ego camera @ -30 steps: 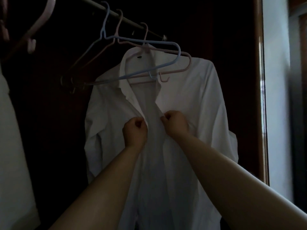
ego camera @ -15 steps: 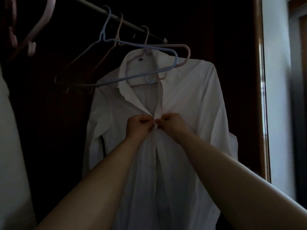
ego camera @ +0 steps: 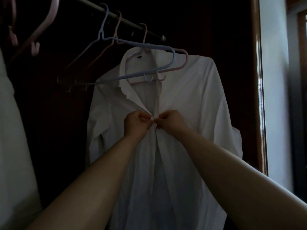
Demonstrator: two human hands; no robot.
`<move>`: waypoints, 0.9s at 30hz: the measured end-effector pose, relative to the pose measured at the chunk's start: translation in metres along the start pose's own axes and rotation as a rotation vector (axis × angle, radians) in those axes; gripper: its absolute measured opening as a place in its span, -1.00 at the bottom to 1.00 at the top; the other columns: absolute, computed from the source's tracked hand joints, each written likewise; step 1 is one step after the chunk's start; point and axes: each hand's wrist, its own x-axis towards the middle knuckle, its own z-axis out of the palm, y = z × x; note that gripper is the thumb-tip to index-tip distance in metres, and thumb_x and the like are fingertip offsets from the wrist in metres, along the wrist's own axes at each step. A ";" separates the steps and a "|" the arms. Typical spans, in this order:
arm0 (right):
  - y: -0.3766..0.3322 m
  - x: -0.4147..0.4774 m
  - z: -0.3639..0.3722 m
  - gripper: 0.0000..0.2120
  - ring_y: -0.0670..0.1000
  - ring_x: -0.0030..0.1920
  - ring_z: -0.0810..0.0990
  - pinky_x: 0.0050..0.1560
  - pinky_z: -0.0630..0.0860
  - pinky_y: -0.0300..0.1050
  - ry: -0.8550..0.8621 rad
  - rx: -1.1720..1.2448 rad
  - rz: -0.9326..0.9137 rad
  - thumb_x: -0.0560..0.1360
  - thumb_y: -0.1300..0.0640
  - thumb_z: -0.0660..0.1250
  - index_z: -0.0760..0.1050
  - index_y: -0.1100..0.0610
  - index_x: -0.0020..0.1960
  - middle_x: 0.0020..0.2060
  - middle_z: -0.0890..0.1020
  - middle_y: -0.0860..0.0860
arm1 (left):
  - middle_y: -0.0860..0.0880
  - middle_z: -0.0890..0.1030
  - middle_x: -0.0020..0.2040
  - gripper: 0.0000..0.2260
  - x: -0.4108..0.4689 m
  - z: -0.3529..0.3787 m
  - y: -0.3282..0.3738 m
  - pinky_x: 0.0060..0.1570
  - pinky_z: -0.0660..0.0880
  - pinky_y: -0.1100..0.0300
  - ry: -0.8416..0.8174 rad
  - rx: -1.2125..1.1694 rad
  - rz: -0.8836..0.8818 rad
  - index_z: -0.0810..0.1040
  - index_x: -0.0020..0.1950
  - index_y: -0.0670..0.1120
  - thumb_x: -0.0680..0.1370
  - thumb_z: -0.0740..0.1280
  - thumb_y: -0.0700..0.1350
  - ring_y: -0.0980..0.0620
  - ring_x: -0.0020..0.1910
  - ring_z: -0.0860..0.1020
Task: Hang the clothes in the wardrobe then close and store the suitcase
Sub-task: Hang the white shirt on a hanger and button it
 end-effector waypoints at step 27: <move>-0.009 -0.007 0.007 -0.97 0.10 -0.29 0.61 -0.14 0.61 -0.06 -0.028 0.269 0.059 0.42 0.35 0.42 0.63 0.32 -0.19 -0.27 0.65 0.27 | -0.06 0.69 -0.20 -0.93 0.013 -0.010 0.011 0.01 0.61 0.00 -0.097 0.032 -0.014 0.66 -0.20 -0.10 0.36 0.48 -0.14 -0.03 -0.14 0.66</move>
